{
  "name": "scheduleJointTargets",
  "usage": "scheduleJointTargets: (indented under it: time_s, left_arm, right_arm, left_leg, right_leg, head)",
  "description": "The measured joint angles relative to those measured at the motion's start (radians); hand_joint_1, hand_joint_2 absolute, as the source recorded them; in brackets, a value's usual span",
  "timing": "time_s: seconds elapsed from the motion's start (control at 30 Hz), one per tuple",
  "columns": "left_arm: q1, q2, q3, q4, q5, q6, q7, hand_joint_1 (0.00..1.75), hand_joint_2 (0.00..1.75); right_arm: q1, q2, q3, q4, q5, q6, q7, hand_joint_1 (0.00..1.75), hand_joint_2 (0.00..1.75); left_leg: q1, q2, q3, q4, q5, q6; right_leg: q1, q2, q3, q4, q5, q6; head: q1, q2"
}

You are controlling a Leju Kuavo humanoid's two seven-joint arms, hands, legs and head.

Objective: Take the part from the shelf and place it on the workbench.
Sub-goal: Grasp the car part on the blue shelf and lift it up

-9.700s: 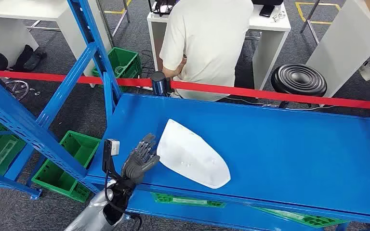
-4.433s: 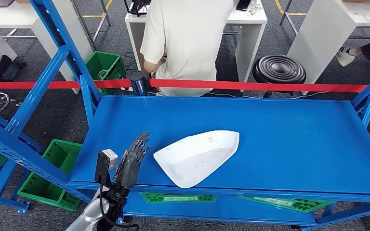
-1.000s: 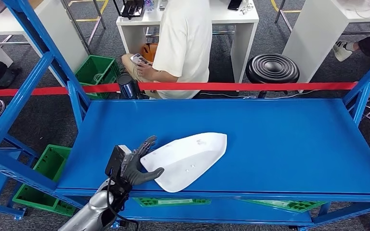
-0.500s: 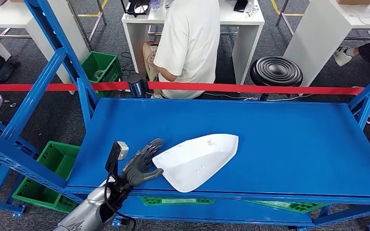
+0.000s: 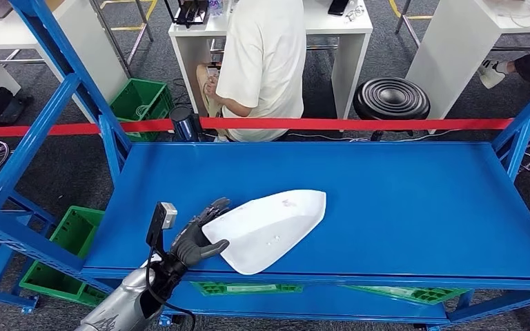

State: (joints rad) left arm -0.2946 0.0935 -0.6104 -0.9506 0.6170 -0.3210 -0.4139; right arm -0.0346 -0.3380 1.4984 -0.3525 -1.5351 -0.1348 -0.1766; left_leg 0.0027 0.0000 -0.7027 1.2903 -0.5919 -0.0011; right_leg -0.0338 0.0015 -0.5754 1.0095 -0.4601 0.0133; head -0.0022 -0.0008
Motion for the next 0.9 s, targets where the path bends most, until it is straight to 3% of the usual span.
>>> scheduleJointTargets:
  time_s: [0.03, 0.07, 0.1, 0.17, 0.2, 0.3, 0.33, 0.37, 0.43, 0.5, 0.53, 0.57, 0.63, 0.7, 0.8, 0.87, 0.9]
  left_arm:
    - [0.001, 0.001, 0.000, 0.000, 0.000, 0.000, 0.000, 0.00, 1.75]
    - [0.001, 0.002, 0.000, 0.000, 0.000, 0.000, 0.000, 0.00, 1.75]
    - [0.000, 0.004, 0.001, 0.000, 0.000, 0.000, 0.000, 0.00, 1.75]
    - [-0.002, 0.007, 0.003, -0.002, 0.000, 0.000, 0.000, 0.00, 1.75]
    - [-0.002, 0.008, 0.004, -0.002, 0.000, 0.000, 0.000, 0.34, 1.75]
    - [-0.002, 0.011, 0.007, -0.006, 0.004, -0.009, 0.000, 1.63, 1.75]
    - [-0.001, 0.011, 0.008, -0.007, 0.005, -0.015, 0.000, 1.72, 1.75]
    - [-0.001, 0.011, 0.008, -0.008, 0.006, -0.021, 0.000, 1.75, 1.75]
    - [0.003, 0.010, 0.007, -0.008, 0.007, -0.031, -0.002, 1.75, 1.75]
    - [0.008, 0.010, 0.007, -0.008, 0.007, -0.037, -0.003, 1.75, 1.75]
    - [0.009, 0.010, 0.007, -0.009, 0.007, -0.038, -0.003, 1.75, 1.75]
    - [0.009, 0.011, 0.008, -0.009, 0.007, -0.037, -0.003, 1.75, 1.75]
    - [0.010, 0.012, 0.012, -0.011, 0.007, -0.034, -0.002, 1.75, 1.75]
    - [0.010, 0.015, 0.018, -0.016, 0.007, -0.033, -0.002, 1.75, 1.75]
    - [0.018, 0.023, 0.028, -0.028, 0.005, -0.035, 0.000, 1.75, 1.75]
    - [0.023, 0.028, 0.032, -0.036, 0.002, -0.036, 0.002, 1.75, 1.75]
    - [0.026, 0.030, 0.033, -0.038, 0.001, -0.036, 0.003, 1.75, 1.75]
  right_arm:
    - [0.000, -0.001, 0.000, 0.000, 0.000, 0.001, -0.001, 0.00, 0.00]
    - [0.000, -0.001, 0.000, 0.000, 0.001, 0.001, -0.002, 0.00, 0.00]
    - [0.001, -0.001, 0.000, 0.000, 0.001, 0.002, -0.003, 0.00, 0.00]
    - [0.000, 0.001, 0.000, -0.002, 0.001, 0.005, -0.004, 0.00, 0.00]
    - [0.000, 0.001, 0.000, -0.003, 0.001, 0.005, -0.004, 0.00, 0.00]
    - [0.000, 0.001, 0.000, -0.006, 0.002, 0.005, -0.004, 0.00, 0.00]
    - [0.000, 0.001, 0.000, -0.007, 0.003, 0.005, -0.005, 0.00, 0.00]
    - [-0.001, 0.000, 0.000, -0.007, 0.004, 0.004, -0.005, 0.00, 0.00]
    - [-0.002, -0.002, 0.000, -0.007, 0.004, 0.003, -0.006, 0.00, 0.00]
    - [-0.001, -0.004, 0.001, -0.007, 0.004, 0.003, -0.006, 0.00, 0.00]
    - [-0.001, -0.004, 0.001, -0.007, 0.004, 0.003, -0.006, 0.00, 0.00]
    - [-0.001, -0.004, 0.001, -0.006, 0.003, 0.003, -0.006, 0.00, 0.00]
    - [-0.002, -0.004, 0.001, -0.005, 0.001, 0.003, -0.007, 0.00, 0.00]
    - [-0.001, -0.003, 0.001, -0.004, -0.002, 0.004, -0.011, 0.00, 0.00]
    - [0.003, -0.002, 0.000, -0.003, -0.006, 0.008, -0.017, 0.00, 0.00]
    - [0.004, -0.001, 0.000, -0.003, -0.009, 0.009, -0.020, 0.00, 0.00]
    - [0.004, -0.001, 0.000, -0.002, -0.010, 0.009, -0.021, 0.00, 0.00]
  left_leg:
    - [0.000, 0.000, 0.009, -0.018, 0.019, 0.003]
    - [0.000, -0.001, 0.036, -0.073, 0.052, 0.010]
    - [-0.003, -0.001, 0.074, -0.148, 0.088, 0.021]
    - [-0.012, 0.001, 0.131, -0.262, 0.126, 0.043]
    - [-0.017, 0.003, 0.141, -0.285, 0.130, 0.050]
    - [-0.021, 0.006, 0.152, -0.312, 0.141, 0.061]
    - [-0.019, 0.007, 0.158, -0.327, 0.150, 0.065]
    - [-0.016, 0.008, 0.164, -0.339, 0.159, 0.067]
    - [-0.016, 0.009, 0.163, -0.347, 0.166, 0.070]
    - [-0.017, 0.009, 0.159, -0.344, 0.166, 0.069]
    - [-0.017, 0.008, 0.158, -0.341, 0.165, 0.067]
    - [-0.016, 0.008, 0.158, -0.337, 0.162, 0.064]
    - [-0.016, 0.005, 0.153, -0.319, 0.152, 0.051]
    - [-0.019, 0.004, 0.144, -0.301, 0.141, 0.039]
    - [-0.015, 0.003, 0.139, -0.291, 0.135, 0.028]
    - [-0.009, 0.002, 0.118, -0.243, 0.101, 0.016]
    - [-0.006, 0.002, 0.095, -0.191, 0.070, 0.009]
  right_leg:
    - [0.001, 0.001, 0.001, 0.000, 0.000, 0.000]
    - [0.003, 0.001, 0.003, 0.000, 0.000, 0.000]
    - [0.003, 0.002, 0.004, -0.001, 0.000, 0.000]
    - [0.005, 0.003, 0.005, -0.001, 0.001, 0.003]
    - [0.004, 0.003, 0.004, -0.002, 0.001, 0.005]
    - [0.004, 0.000, 0.004, -0.008, 0.005, 0.019]
    - [0.006, -0.001, -0.003, 0.006, -0.003, 0.020]
    - [0.007, -0.002, -0.019, 0.038, -0.020, 0.017]
    - [0.007, -0.002, -0.079, 0.160, -0.073, 0.008]
    - [0.006, -0.002, -0.125, 0.254, -0.101, 0.014]
    - [0.004, -0.002, -0.123, 0.250, -0.093, 0.022]
    - [0.001, -0.003, -0.100, 0.204, -0.070, 0.034]
    - [-0.003, -0.004, -0.030, 0.066, -0.022, 0.049]
    - [-0.002, -0.004, 0.004, -0.001, -0.004, 0.038]
    - [0.000, -0.001, 0.003, 0.001, -0.003, 0.014]
    - [-0.004, -0.001, 0.003, -0.001, 0.000, 0.004]
    - [-0.004, -0.001, 0.003, -0.001, 0.000, 0.002]
  head:
    - [0.000, 0.000]
    - [0.000, 0.000]
    - [0.000, 0.000]
    - [0.002, 0.000]
    - [0.002, 0.000]
    - [0.003, 0.000]
    - [0.003, 0.000]
    - [0.004, 0.000]
    - [0.005, 0.000]
    - [0.005, 0.000]
    - [0.005, 0.000]
    - [0.005, 0.000]
    - [0.006, 0.000]
    - [0.004, 0.000]
    - [0.003, 0.000]
    - [0.002, 0.000]
    - [0.002, 0.000]
